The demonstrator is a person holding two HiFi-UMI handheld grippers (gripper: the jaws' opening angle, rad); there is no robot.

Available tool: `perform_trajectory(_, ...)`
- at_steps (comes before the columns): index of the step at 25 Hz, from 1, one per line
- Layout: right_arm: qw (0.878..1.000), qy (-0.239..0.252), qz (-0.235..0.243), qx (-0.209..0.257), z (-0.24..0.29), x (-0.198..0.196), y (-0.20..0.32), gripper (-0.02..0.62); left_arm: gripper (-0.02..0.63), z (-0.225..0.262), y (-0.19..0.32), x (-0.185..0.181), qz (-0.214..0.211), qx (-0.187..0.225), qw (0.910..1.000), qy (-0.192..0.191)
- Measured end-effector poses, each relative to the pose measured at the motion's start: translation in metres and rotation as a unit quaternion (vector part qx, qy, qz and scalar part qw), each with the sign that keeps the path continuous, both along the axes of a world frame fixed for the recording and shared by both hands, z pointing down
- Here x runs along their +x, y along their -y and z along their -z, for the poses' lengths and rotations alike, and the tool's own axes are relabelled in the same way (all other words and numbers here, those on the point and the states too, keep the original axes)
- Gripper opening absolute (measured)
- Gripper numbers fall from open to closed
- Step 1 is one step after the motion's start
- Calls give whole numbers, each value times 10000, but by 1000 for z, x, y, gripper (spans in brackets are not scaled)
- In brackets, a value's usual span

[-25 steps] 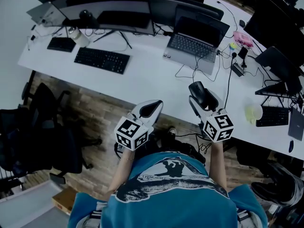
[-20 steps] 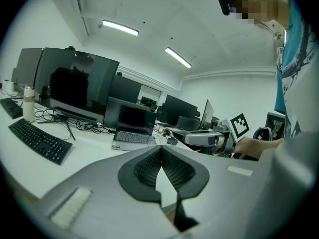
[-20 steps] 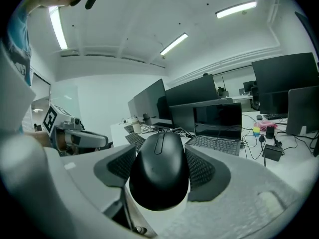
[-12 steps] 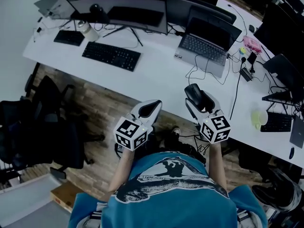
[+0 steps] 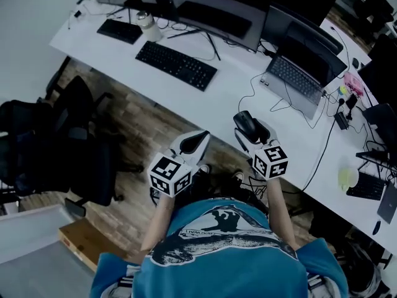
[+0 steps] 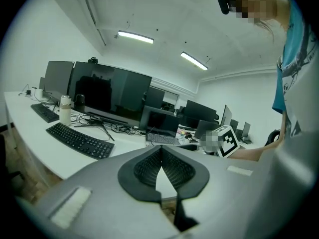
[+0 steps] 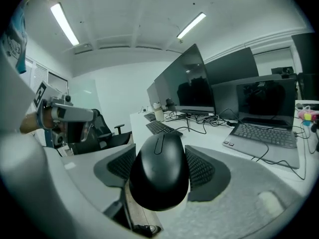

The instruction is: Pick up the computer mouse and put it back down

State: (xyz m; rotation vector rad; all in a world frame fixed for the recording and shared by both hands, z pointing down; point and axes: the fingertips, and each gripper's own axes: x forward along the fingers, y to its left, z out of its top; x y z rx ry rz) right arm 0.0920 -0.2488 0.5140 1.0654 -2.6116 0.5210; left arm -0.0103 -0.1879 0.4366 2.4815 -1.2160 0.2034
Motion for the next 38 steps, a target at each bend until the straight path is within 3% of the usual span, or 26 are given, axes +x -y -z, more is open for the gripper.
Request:
perform_trajectory(8,9989,-188,225,-366,-56,-53,19,304,14,1,-1,-50,403,15,9992,-10)
perform_trajectory(13,9952,-677,294,-647,-107,-69,24,304,14,1,0,-69,534,21,9986,-40)
perform_trajectory(21,9875,-1257,201,-925,-152,-66,25,304,14,-1,-4,-93,687,-39,9976,-44)
perform_trajectory(28,9792,-1799,276,-900,-164,-70,23,306,14,-6,-6,-109,735,-48,9972,-101)
perform_trajectory(34,9778,-1861,169,-944,-165,-69,25,310,14,-6,-5,-110,562,-29,9983,-181)
perform_trajectory(38,9763,-1918,-226,-981,-160,-61,27,314,14,-4,-5,-112,404,10,9989,-246)
